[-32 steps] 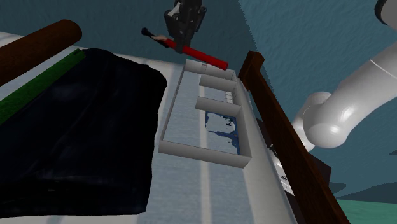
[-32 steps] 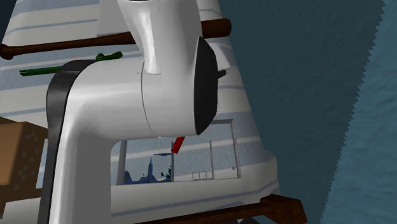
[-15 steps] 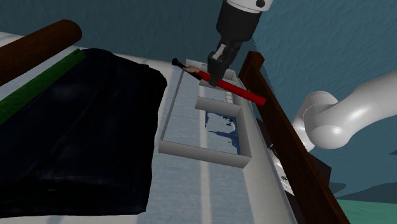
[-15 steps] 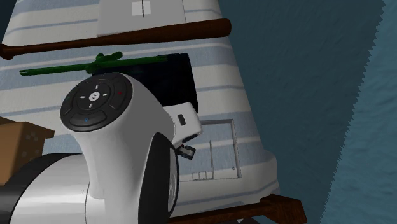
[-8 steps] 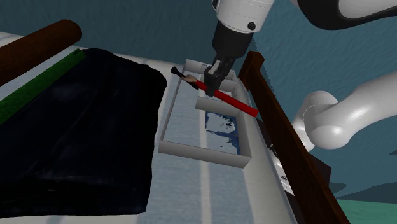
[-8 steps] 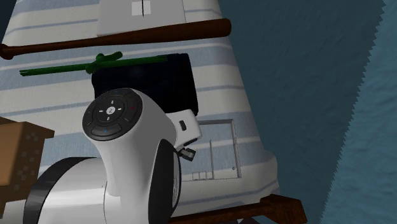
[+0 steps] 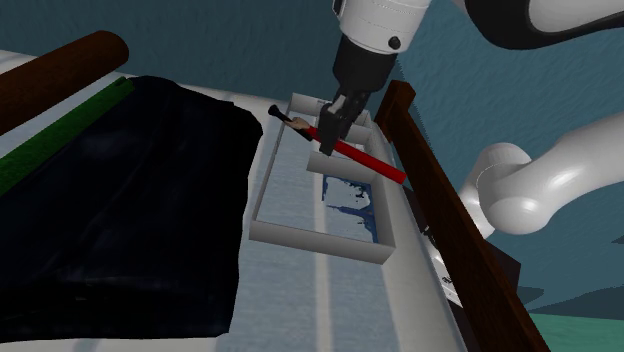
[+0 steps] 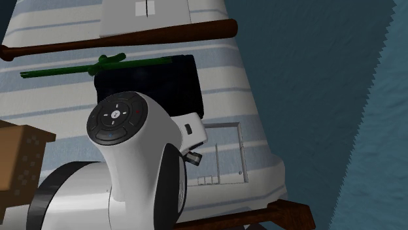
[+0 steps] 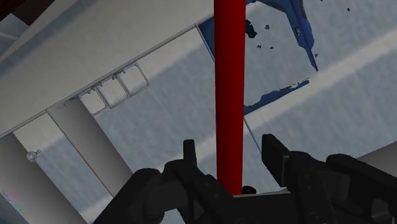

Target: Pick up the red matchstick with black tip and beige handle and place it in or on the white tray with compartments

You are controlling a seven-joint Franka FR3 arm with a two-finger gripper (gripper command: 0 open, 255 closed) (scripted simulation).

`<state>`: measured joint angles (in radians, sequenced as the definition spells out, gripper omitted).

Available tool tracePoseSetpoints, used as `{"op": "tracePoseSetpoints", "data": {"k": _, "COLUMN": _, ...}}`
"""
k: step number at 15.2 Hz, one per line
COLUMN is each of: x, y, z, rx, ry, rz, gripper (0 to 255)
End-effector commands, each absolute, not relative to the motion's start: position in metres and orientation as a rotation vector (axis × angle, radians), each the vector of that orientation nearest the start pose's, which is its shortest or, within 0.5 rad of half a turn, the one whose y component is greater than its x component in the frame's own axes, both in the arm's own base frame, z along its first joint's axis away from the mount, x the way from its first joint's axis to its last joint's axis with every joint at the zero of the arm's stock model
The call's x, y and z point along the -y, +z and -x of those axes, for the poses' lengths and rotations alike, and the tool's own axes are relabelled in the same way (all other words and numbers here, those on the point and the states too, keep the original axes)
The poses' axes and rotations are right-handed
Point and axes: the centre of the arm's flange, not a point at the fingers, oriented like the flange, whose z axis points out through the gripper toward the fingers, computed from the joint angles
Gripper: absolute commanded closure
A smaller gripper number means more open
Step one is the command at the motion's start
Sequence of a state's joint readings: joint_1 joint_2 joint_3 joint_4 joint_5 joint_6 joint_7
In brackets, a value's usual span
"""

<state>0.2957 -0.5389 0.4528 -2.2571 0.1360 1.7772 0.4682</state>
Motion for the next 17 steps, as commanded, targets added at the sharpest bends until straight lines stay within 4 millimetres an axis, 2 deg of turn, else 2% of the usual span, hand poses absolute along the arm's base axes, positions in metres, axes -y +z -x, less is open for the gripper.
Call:
{"op": "tracePoseSetpoints", "data": {"k": 1, "x": -0.305, "y": 0.543, "z": -0.274, "rx": 0.316, "ry": -0.099, "rz": 3.195, "gripper": 0}}
{"op": "tracePoseSetpoints", "data": {"k": 5, "x": -0.305, "y": 0.543, "z": -0.274, "rx": 0.316, "ry": -0.099, "rz": 3.195, "gripper": 0}}
{"op": "tracePoseSetpoints", "data": {"k": 9, "x": -0.308, "y": 0.593, "z": -0.27, "rx": 0.316, "ry": -0.099, "rz": 3.195, "gripper": 0}}
{"op": "tracePoseSetpoints", "data": {"k": 17, "x": -0.308, "y": 0.592, "z": -0.27, "rx": 0.316, "ry": -0.099, "rz": 3.195, "gripper": 0}}
